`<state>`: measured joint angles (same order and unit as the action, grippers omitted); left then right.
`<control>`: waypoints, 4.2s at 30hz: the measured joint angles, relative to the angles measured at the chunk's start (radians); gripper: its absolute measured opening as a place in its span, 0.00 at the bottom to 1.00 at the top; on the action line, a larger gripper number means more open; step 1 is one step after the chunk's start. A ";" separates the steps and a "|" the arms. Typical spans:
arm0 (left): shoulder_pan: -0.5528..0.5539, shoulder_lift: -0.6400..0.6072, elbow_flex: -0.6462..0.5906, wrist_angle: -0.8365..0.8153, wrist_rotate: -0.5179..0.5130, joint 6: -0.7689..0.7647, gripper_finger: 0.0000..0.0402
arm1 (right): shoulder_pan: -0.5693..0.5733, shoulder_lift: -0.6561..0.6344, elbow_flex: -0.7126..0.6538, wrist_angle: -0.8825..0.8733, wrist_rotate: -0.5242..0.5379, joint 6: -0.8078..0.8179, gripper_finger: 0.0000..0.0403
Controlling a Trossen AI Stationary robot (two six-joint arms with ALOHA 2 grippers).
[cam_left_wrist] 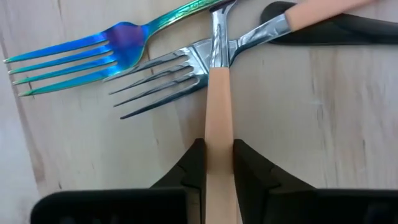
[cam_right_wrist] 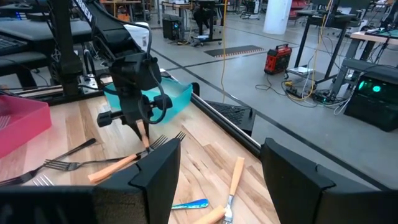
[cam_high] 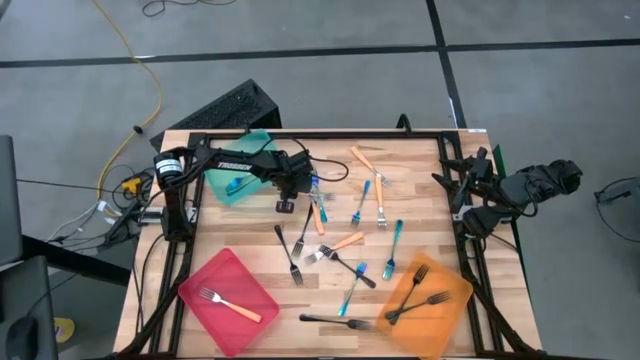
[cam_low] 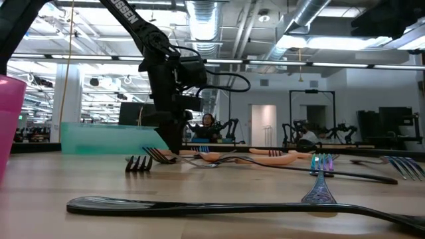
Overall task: Sort silverware by color (type)
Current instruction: Put the orange fork into the red bin
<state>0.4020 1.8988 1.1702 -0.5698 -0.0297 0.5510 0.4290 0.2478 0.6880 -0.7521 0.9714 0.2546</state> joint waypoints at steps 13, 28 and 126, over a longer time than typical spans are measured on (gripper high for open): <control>-0.005 -0.001 -0.001 0.012 -0.070 -0.063 0.08 | 0.000 0.000 0.000 0.000 0.000 0.000 0.60; -0.032 -0.001 0.067 -0.029 -0.221 -0.107 0.08 | 0.000 0.000 0.000 0.000 0.001 0.000 0.60; -1.219 -0.509 -0.083 -0.612 -0.093 -1.169 0.08 | 0.000 0.000 0.000 -0.031 0.007 0.034 0.60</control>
<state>-0.8168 1.3897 1.0869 -1.1822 -0.1226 -0.6183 0.4292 0.2481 0.6884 -0.7834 0.9788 0.2885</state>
